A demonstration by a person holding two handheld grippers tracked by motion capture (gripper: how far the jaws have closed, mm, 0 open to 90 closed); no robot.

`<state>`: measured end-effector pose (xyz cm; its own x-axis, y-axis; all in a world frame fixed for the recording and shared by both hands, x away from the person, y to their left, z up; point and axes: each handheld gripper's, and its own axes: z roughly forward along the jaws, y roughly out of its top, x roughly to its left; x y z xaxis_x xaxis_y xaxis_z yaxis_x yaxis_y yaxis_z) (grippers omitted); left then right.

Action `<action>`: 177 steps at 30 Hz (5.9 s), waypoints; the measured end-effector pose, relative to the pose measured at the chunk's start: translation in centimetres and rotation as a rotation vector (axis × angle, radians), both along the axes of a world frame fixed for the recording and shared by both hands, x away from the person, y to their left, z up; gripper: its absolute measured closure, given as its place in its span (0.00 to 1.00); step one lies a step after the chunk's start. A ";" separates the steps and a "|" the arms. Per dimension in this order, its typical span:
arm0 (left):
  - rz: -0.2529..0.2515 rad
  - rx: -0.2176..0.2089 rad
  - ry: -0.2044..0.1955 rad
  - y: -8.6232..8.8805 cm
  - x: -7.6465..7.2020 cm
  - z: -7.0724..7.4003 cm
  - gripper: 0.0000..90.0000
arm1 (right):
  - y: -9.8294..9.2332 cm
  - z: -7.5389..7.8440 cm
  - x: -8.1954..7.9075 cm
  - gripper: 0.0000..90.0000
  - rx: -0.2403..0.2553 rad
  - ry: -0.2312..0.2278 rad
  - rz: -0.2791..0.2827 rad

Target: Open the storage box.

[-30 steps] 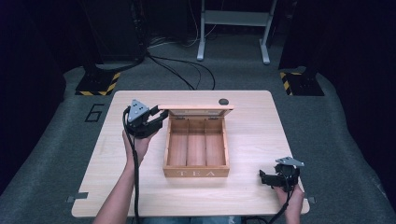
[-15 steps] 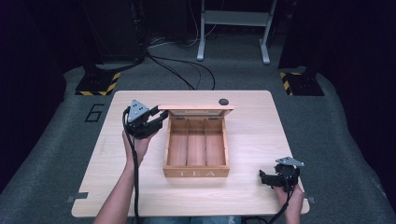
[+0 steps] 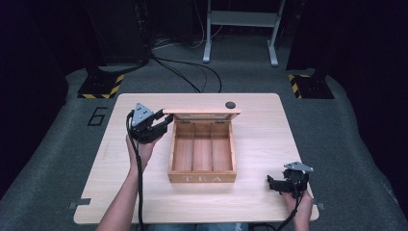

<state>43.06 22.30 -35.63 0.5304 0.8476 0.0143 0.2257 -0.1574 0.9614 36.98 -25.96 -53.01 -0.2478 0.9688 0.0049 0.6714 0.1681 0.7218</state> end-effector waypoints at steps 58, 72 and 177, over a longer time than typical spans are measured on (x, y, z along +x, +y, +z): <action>0.003 0.009 -0.003 0.0 0.0 0.1 0.68 | 0.0 0.0 0.0 0.00 0.000 0.000 0.001; 0.002 0.010 -0.002 0.0 0.0 0.0 0.68 | 0.0 0.0 0.0 0.00 0.000 0.001 0.001; -0.074 0.001 0.122 0.5 -7.8 -13.7 0.60 | -0.1 0.0 0.0 0.00 -0.008 0.002 0.014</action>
<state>35.29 22.77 -49.30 0.5896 0.8059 -0.0535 0.3286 -0.1789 0.9274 36.96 -26.07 -53.01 -0.2614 0.9652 -0.0023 0.6701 0.1832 0.7193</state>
